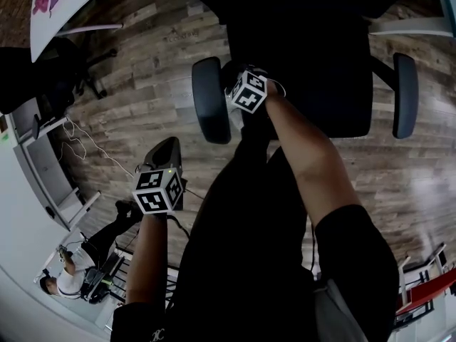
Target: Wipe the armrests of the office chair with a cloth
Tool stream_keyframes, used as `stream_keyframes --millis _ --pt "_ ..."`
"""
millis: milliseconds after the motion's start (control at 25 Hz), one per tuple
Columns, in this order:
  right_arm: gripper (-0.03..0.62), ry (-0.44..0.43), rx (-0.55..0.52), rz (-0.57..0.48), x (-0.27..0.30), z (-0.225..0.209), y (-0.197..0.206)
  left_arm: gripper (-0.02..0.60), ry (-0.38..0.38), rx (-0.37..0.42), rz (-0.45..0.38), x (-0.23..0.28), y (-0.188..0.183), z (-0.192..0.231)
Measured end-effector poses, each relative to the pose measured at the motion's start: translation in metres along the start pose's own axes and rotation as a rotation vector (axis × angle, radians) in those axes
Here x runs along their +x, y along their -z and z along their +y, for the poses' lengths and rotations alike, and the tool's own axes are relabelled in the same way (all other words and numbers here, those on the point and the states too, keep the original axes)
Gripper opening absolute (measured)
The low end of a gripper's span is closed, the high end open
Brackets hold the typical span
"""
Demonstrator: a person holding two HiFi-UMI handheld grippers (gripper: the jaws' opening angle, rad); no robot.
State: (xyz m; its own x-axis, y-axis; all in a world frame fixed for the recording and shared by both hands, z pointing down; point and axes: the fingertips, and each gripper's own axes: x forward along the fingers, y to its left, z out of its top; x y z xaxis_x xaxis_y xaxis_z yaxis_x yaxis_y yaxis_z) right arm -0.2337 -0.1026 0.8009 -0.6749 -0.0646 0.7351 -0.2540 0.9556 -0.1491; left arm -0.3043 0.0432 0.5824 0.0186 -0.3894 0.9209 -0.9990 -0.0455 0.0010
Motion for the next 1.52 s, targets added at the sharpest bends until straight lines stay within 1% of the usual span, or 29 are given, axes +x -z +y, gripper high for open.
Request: stream_keyframes --millis 200,320,480,560,640,720,840,1000,1160,1280,1400,1520 --pt "0.049 -0.025 0.072 0.004 0.003 -0.008 0.004 0.006 0.001 -0.059 0.01 0.001 0.011 0.007" --pt "0.048 -0.081 0.118 -0.011 -0.009 0.004 -0.004 0.006 0.013 -0.08 -0.006 -0.002 0.002 0.006" --pt "0.048 -0.146 0.048 -0.044 -0.04 0.028 -0.018 0.006 0.04 -0.103 -0.039 -0.004 -0.016 -0.002" --pt "0.048 -0.178 0.05 -0.088 -0.06 0.039 -0.029 0.006 0.052 -0.121 -0.057 -0.004 -0.024 -0.009" --pt "0.048 -0.178 0.062 -0.117 -0.08 0.043 -0.036 0.006 0.064 -0.14 -0.076 -0.006 -0.032 -0.017" --pt "0.048 -0.153 0.058 -0.115 -0.101 0.042 -0.036 0.006 0.07 -0.151 -0.095 -0.008 -0.043 -0.026" --pt "0.048 -0.145 0.024 -0.119 -0.138 0.047 -0.036 0.006 0.063 -0.171 -0.124 -0.011 -0.059 -0.038" --pt "0.048 -0.155 -0.047 -0.152 -0.191 0.061 -0.05 0.006 0.044 -0.243 -0.175 -0.019 -0.076 -0.047" --pt "0.049 -0.165 -0.051 -0.207 -0.227 0.069 -0.068 0.006 0.023 -0.303 -0.217 -0.025 -0.085 -0.052" --pt "0.049 -0.186 -0.064 -0.244 -0.244 0.076 -0.083 0.006 0.004 -0.339 -0.235 -0.028 -0.082 -0.05" --pt "0.049 -0.235 -0.138 -0.237 -0.252 0.088 -0.093 0.006 -0.016 -0.39 -0.249 -0.033 -0.07 -0.04" --pt "0.049 -0.333 -0.255 -0.209 -0.251 0.093 -0.106 0.005 -0.044 -0.458 -0.283 -0.04 -0.054 -0.026"
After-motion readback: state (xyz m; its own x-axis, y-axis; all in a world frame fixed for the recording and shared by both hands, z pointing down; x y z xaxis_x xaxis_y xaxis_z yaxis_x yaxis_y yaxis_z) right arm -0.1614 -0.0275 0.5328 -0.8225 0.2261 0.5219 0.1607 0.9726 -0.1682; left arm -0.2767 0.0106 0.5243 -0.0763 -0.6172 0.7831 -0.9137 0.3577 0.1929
